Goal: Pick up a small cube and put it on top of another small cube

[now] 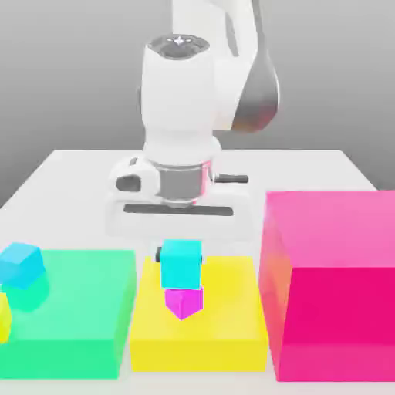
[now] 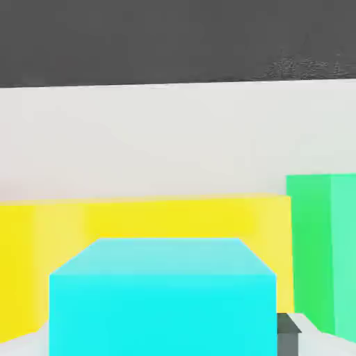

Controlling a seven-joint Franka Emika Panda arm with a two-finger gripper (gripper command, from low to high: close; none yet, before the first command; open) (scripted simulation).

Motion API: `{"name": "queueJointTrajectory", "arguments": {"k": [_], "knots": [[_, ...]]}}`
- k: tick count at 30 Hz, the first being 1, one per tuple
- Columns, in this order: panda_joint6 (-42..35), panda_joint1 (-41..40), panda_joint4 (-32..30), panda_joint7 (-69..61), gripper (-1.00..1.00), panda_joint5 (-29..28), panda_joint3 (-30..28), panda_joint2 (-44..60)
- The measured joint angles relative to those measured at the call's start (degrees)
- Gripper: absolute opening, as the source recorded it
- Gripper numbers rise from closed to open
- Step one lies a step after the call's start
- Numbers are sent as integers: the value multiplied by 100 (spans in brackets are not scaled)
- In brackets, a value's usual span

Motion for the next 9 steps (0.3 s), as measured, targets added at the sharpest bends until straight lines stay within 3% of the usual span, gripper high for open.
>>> {"name": "queueJointTrajectory", "arguments": {"k": [5,6,9], "knots": [[851,27,-318,-190,-100,38,-25,533],[1051,25,-358,-186,100,29,-23,694],[1051,25,-358,-186,100,29,-23,694]]}}
